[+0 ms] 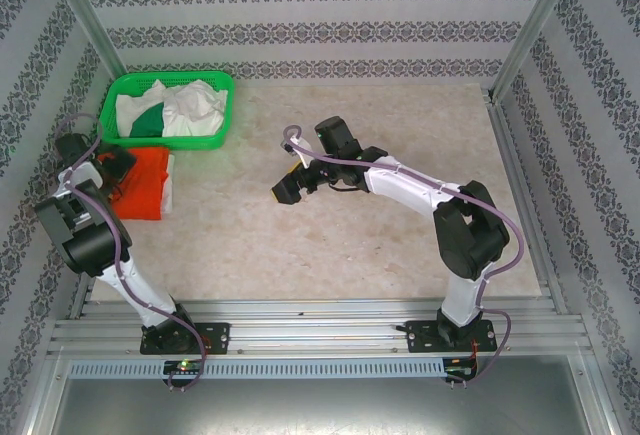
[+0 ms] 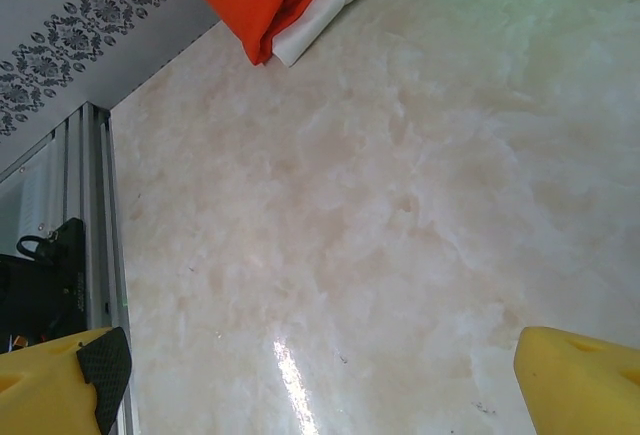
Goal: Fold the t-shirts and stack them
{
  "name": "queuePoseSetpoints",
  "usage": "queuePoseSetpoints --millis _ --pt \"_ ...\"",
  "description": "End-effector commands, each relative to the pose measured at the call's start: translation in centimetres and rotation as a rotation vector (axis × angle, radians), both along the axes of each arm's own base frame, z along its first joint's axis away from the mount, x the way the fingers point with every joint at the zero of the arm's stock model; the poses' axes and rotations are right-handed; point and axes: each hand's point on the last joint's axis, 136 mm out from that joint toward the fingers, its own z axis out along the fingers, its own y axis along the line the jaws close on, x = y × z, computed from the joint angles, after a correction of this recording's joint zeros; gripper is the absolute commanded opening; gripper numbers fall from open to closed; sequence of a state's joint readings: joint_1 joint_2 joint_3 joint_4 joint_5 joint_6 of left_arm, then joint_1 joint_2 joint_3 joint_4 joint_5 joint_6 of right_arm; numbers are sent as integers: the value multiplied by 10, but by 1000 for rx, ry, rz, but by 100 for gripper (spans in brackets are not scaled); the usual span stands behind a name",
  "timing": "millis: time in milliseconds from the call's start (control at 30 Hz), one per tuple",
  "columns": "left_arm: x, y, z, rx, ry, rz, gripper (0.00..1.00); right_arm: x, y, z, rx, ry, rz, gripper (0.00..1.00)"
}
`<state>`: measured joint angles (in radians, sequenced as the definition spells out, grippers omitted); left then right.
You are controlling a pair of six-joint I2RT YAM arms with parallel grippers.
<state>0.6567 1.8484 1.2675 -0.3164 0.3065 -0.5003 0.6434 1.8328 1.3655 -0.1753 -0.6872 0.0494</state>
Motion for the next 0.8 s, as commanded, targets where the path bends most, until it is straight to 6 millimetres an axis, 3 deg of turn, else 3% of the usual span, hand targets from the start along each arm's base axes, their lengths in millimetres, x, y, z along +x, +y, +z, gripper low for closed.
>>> queuePoseSetpoints --millis 0,233,400,533,633,767 --pt "3 3 39 41 -100 12 100 -3 -4 15 22 -26 5 98" --pt "-13 -27 83 147 -177 -50 100 18 -23 31 57 -63 -109 98" --pt "-16 -77 100 322 -176 -225 100 42 -64 40 64 -104 -279 98" --pt "-10 -129 112 547 -187 -450 100 62 -121 32 -12 -170 -493 98" --pt "-10 -169 104 672 -198 -622 100 75 -179 29 -94 -241 -672 98" --pt "-20 -203 81 686 -245 -753 100 77 -265 16 -231 -313 -854 98"
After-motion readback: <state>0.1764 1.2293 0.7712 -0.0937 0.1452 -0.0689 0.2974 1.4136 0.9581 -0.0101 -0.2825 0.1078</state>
